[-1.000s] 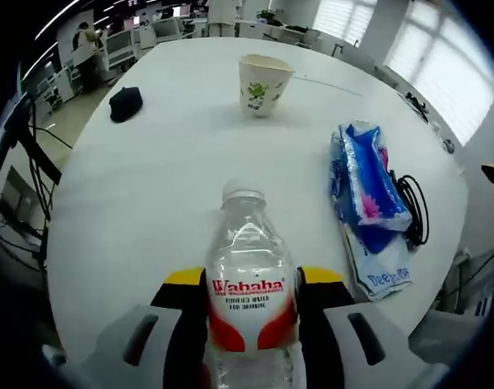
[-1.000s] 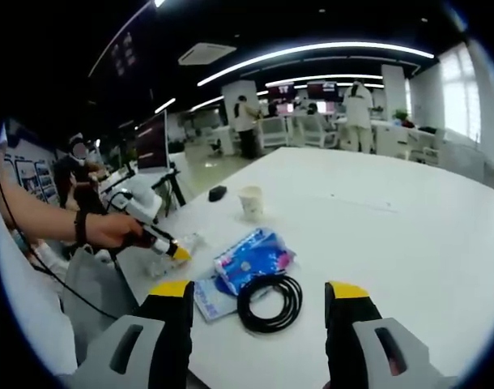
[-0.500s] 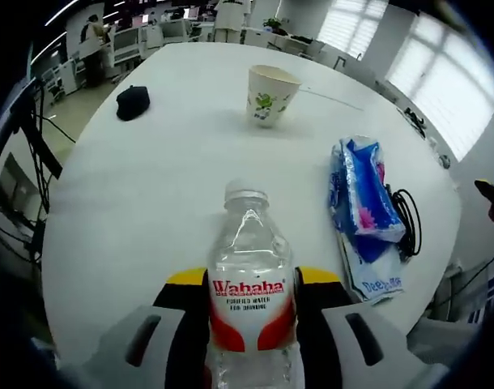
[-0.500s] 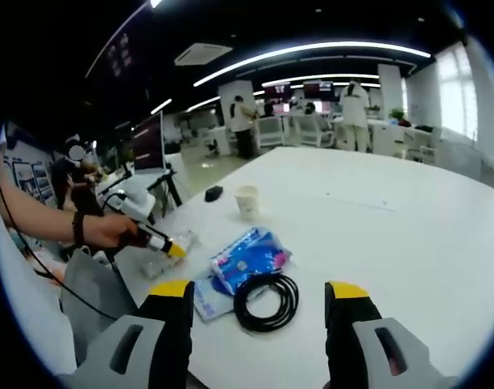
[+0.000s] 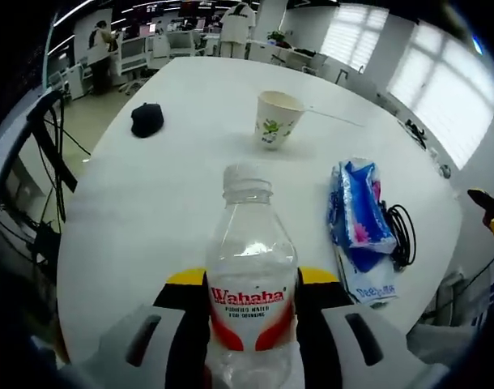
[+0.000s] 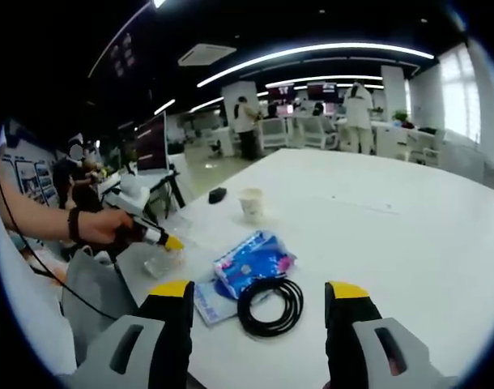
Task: Arrange the tabletop items into an orderly group along one side of the table until the central work area is clear of visible clutter.
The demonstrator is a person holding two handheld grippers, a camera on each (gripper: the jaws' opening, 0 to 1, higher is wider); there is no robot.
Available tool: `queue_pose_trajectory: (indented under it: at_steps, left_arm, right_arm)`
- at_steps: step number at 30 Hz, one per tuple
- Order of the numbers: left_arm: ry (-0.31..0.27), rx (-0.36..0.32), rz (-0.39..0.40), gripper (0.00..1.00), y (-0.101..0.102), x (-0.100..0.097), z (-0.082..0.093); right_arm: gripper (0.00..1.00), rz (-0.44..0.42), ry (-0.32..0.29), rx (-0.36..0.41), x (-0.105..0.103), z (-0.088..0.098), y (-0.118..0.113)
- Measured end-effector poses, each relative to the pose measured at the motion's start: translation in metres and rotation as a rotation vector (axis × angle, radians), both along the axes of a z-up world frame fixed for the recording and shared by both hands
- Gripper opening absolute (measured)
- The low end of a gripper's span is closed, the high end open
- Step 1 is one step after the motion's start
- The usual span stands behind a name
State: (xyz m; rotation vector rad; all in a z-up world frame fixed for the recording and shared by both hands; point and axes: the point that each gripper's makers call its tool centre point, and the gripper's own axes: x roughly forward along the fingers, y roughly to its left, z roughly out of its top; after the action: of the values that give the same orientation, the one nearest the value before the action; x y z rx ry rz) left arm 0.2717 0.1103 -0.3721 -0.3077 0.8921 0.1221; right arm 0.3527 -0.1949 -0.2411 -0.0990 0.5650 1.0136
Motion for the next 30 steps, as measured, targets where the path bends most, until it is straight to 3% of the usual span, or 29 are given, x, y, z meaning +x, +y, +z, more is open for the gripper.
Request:
queue_pose_trajectory:
  at_steps: [30]
  left_arm:
    - [-0.071,0.037,0.038,0.39,0.01,-0.024,0.027]
  right_arm:
    - [0.66,0.0,0.003,0.007,-0.003,-0.001,-0.003]
